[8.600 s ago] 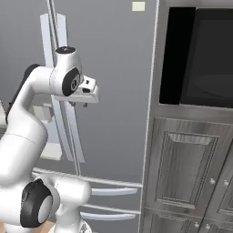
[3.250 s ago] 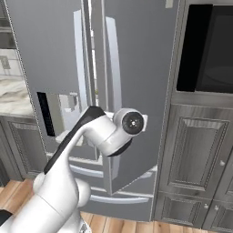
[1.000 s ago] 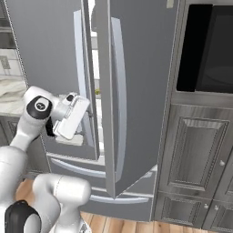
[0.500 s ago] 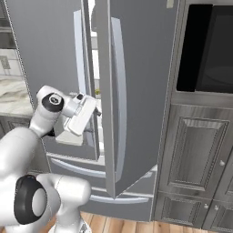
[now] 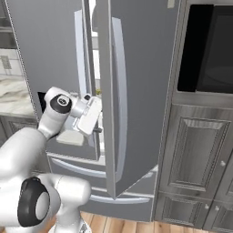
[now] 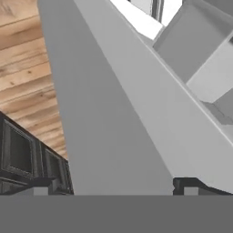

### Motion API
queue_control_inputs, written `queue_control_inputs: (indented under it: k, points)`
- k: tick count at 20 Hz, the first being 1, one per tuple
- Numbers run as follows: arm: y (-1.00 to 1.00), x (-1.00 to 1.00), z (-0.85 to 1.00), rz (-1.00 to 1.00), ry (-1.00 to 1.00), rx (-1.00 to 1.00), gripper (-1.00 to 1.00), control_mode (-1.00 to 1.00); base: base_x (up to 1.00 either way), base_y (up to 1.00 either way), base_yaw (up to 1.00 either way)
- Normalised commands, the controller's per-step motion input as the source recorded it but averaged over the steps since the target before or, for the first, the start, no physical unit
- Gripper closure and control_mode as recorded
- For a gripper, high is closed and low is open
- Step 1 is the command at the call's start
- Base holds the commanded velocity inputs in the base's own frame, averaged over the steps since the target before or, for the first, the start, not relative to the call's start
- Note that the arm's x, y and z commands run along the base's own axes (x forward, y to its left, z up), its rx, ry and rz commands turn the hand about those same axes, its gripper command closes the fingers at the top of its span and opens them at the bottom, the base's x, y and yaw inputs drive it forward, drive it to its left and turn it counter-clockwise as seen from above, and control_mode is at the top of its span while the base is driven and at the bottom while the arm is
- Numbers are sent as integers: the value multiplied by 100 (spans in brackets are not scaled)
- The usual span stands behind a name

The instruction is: Retrieve the butter from the fridge and place it on a plate on the dining table. Then retrieve the butter knife by the fridge and place it near the plate.

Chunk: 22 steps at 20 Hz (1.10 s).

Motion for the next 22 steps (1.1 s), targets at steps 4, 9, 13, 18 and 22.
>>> queue_control_inputs:
  k: [4,9,13,18,22]
  points:
    - [-100,-44,-9,-1,2,0,-100,-100,0,0,0]
    - [-100,-75,-4,-15,1,6,-100,-100,0,0,0]
    - [-100,-79,0,-16,0,9,-100,-100,0,0,0]
    - [-37,-93,26,-9,-11,1,-100,-100,0,0,0]
    - [77,-54,35,-21,-20,-3,-100,-100,0,0,0]
